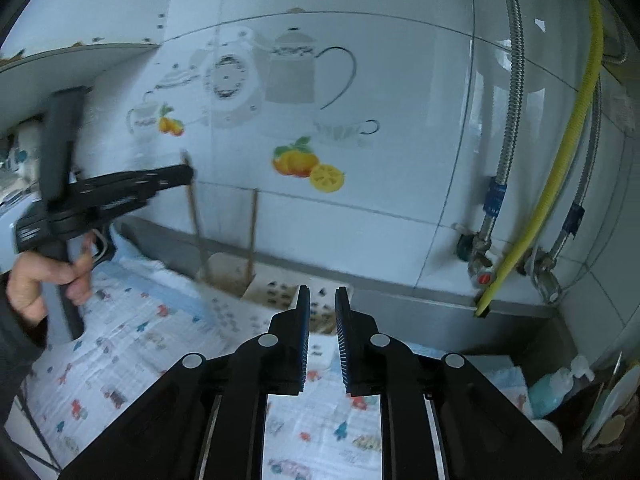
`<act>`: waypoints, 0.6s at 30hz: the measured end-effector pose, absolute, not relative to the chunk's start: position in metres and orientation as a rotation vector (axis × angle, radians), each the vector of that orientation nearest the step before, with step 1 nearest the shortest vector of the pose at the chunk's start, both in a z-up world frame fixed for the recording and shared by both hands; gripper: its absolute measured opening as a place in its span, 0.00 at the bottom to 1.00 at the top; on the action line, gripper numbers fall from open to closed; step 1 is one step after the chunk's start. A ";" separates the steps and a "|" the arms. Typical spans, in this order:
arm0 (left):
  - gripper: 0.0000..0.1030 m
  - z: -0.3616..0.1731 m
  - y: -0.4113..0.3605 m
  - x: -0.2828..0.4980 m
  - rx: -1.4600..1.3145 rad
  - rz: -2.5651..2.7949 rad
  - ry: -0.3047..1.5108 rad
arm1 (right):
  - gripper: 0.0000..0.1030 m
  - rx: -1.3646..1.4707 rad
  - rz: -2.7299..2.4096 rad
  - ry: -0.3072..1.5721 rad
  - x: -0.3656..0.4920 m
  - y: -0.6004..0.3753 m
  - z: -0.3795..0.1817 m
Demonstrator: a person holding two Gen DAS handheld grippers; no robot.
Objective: Organize utensils
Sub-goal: 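Open the right gripper into the holder while the left gripper releases its chopstick there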
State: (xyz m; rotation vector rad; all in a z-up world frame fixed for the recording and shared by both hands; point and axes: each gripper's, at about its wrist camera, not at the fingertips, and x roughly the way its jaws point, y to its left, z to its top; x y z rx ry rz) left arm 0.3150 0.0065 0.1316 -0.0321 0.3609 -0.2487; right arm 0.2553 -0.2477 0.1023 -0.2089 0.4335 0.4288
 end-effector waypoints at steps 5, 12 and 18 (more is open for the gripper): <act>0.34 0.126 0.010 0.301 -0.041 -0.256 0.378 | 0.13 -0.167 0.483 0.444 0.218 -0.251 0.083; 0.37 0.116 0.017 0.248 -0.015 -0.269 0.390 | 0.13 -0.170 0.497 0.490 0.170 -0.249 0.032; 0.37 0.070 0.019 0.193 0.018 -0.284 0.506 | 0.13 -0.185 0.477 0.538 0.137 -0.248 -0.015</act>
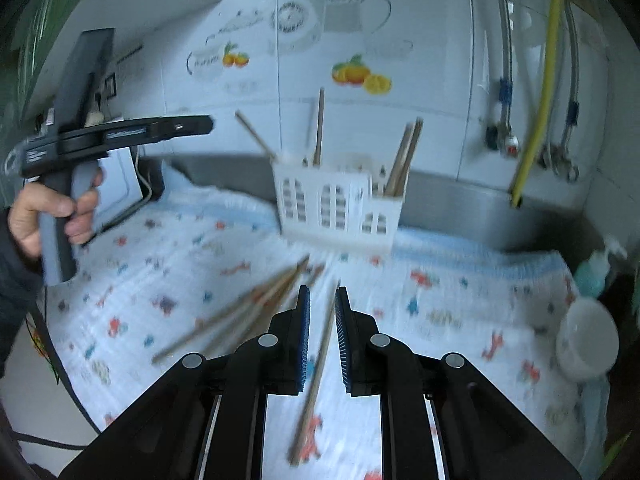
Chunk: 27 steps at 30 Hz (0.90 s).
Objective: Organize utensils
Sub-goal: 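Open the right gripper into the holder while the left gripper releases its chopstick there, then move both open grippers back to the remaining chopsticks on the cloth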
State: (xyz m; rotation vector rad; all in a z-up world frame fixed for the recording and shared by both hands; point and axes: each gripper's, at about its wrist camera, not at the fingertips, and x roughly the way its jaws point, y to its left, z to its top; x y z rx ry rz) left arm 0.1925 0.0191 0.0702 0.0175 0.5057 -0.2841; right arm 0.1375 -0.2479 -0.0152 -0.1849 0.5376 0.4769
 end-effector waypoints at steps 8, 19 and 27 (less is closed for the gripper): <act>0.37 -0.010 0.020 0.133 0.010 -0.302 0.665 | 0.14 -0.151 0.460 0.611 0.114 -0.260 -0.060; 0.37 -0.089 0.017 0.112 -0.044 -0.285 0.834 | 0.14 -0.133 0.439 0.705 0.113 -0.261 -0.107; 0.37 -0.100 0.017 0.118 -0.061 -0.274 0.853 | 0.14 -0.121 0.437 0.762 0.131 -0.250 -0.126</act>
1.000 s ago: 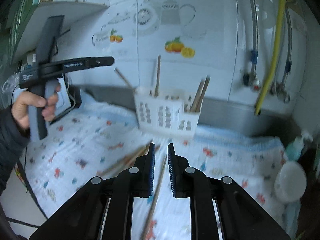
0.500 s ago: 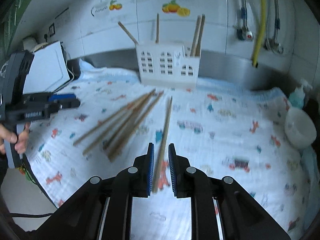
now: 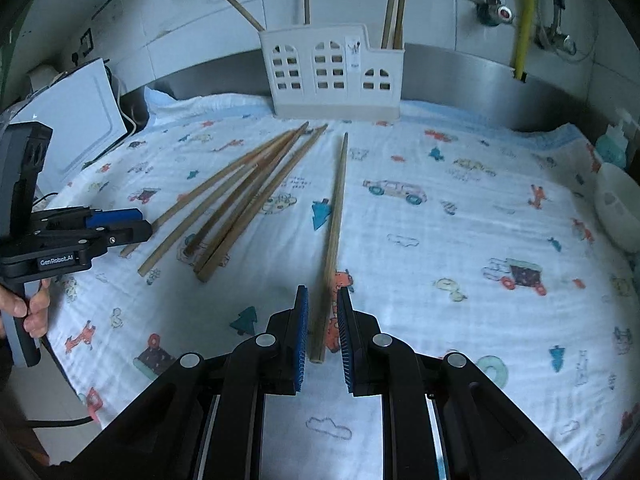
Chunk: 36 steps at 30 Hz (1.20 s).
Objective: Organize utensils
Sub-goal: 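Move both open grippers back to the remaining chopsticks on the cloth, then close the left gripper on a chopstick while the right gripper grasps another, then carry the left gripper's chopstick up to the holder while the right gripper carries its own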
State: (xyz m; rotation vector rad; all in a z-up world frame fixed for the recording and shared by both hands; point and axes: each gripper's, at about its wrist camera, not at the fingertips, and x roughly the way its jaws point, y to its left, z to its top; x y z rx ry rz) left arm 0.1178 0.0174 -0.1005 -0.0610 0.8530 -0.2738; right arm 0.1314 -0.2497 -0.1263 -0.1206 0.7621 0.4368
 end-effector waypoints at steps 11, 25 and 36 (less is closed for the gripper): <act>0.18 -0.105 0.010 0.124 -0.036 -0.240 0.846 | 0.11 -0.178 0.399 0.765 0.136 -0.239 -0.131; 0.05 -0.098 0.004 0.126 -0.034 -0.245 0.849 | 0.07 -0.162 0.402 0.731 0.129 -0.243 -0.119; 0.05 -0.037 0.015 0.114 -0.127 -0.304 0.676 | 0.07 -0.115 0.440 0.541 0.114 -0.258 -0.035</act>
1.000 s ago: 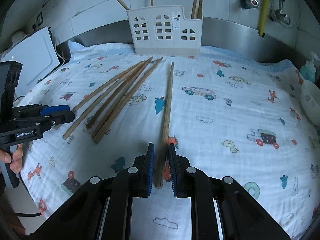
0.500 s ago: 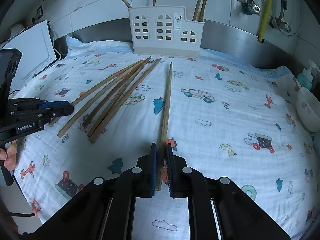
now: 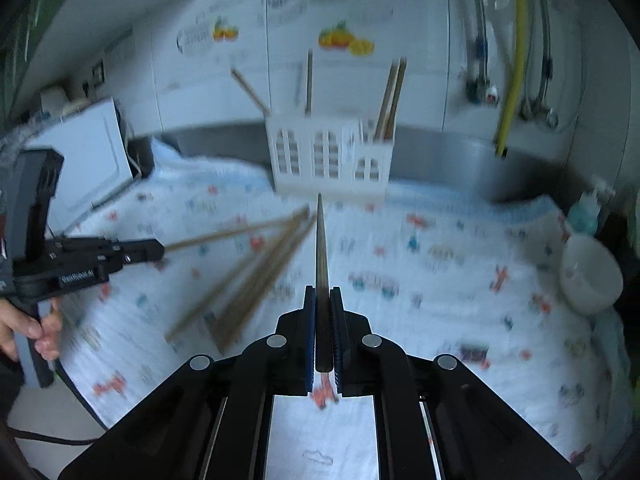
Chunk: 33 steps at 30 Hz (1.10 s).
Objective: Organize utensils
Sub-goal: 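Carry the left gripper's chopstick up to the holder while the right gripper carries its own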
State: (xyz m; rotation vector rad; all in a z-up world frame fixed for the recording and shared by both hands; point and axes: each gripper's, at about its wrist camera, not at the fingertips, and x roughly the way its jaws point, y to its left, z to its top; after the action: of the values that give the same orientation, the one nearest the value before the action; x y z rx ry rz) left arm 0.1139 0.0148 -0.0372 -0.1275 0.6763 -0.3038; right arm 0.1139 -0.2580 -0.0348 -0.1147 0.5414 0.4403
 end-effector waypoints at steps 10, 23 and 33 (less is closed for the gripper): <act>0.05 -0.008 0.013 0.125 -0.108 -0.317 0.596 | 0.07 -0.131 0.497 0.460 0.124 -0.251 0.021; 0.05 0.029 0.011 0.153 -0.030 -0.320 0.540 | 0.07 -0.233 0.460 0.443 0.151 -0.245 0.053; 0.05 0.066 0.001 0.186 -0.003 -0.350 0.502 | 0.07 -0.253 0.454 0.417 0.192 -0.241 0.100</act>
State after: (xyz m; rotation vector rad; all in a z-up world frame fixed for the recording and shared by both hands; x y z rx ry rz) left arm 0.1863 0.0011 0.0656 -0.0026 0.5020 -0.3501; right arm 0.1916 -0.2413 0.0995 -0.2526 0.4172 0.4541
